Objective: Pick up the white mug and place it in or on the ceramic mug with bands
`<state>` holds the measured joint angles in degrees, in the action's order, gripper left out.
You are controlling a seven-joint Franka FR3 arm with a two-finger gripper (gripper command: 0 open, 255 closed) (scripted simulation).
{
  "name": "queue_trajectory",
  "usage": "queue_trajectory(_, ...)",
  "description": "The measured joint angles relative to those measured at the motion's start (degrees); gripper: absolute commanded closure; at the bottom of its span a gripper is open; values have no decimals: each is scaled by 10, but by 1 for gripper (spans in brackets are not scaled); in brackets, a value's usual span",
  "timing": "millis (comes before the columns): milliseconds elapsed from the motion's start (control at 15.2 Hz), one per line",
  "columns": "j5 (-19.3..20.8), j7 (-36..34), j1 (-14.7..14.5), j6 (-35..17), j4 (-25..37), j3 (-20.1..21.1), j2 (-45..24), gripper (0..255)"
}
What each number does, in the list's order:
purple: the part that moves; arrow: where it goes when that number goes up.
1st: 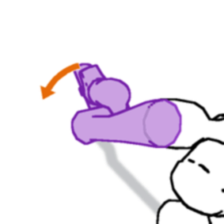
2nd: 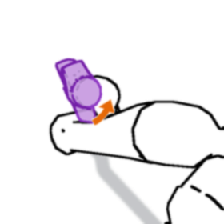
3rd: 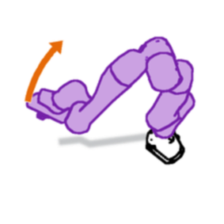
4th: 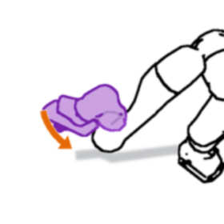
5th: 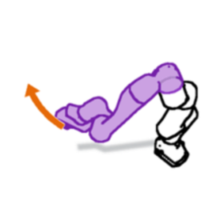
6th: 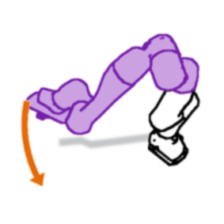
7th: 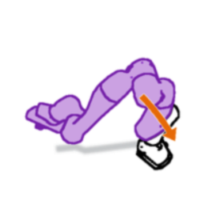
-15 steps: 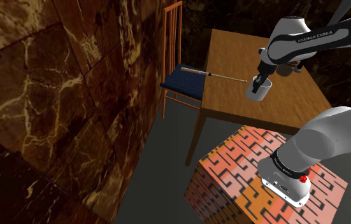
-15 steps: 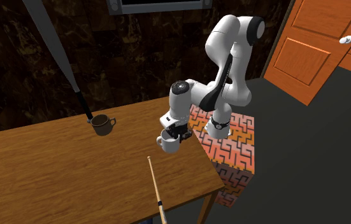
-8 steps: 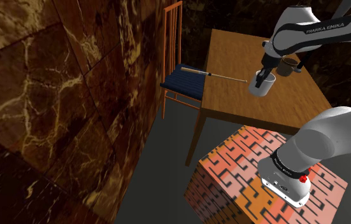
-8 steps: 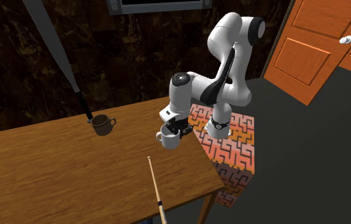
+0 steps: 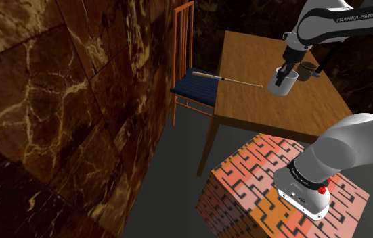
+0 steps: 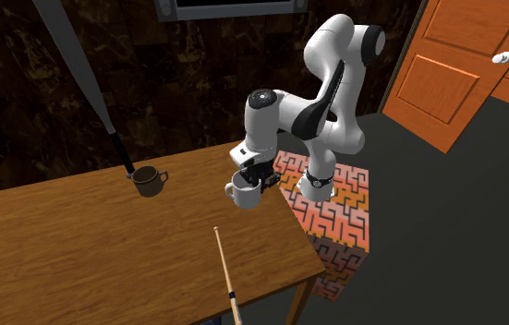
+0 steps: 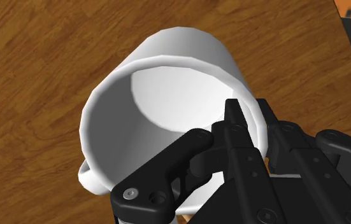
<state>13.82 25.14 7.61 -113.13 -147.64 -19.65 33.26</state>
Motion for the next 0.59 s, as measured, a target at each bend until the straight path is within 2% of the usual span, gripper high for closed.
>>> queue_trajectory(594, -9, 3, -3, 74, 57, 13, 17, 255)
